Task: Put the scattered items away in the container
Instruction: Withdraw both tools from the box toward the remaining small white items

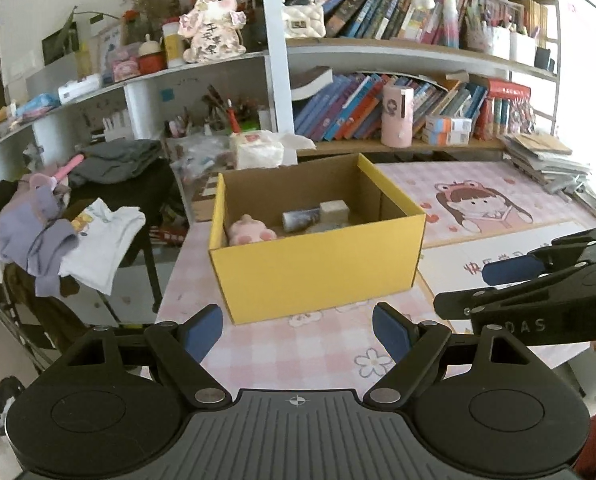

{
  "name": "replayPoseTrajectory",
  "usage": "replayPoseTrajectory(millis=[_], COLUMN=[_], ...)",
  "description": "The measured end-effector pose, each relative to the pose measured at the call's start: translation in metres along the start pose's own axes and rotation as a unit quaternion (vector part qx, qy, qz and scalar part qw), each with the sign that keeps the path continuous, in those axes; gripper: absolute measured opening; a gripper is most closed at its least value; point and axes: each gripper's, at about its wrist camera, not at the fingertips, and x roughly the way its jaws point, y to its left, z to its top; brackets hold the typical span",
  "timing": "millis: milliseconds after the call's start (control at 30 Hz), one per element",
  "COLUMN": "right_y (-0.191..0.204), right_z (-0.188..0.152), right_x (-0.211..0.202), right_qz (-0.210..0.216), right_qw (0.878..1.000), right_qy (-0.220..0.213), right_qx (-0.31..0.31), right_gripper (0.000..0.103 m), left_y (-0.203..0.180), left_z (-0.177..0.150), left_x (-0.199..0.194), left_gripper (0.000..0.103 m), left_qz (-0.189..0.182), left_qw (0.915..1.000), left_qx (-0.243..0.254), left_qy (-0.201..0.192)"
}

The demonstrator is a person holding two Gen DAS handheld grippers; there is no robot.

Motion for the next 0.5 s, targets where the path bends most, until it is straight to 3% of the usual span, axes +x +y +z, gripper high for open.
replayPoseTrajectory(millis=[267, 500], right_y=[-0.025, -0.084], right_z=[0.000, 0.005], right_x=[0.007, 0.014], right_qz=[0.021, 0.035], right_qw=[1.000, 0.999], right_qy=[0.013, 0.033], right_qx=[-0.017, -0.018], right_gripper=[0.056, 0.057], left_y=[-0.020, -0.059], left_z=[0.009, 0.026], left_x=[0.011, 0.037], left_gripper=[0.084, 0.084], left_qz=[0.021, 0.034], left_qw=[0.9995, 0.9954], left_qx=[-0.021, -0.080], left_qy=[0.013, 0.041])
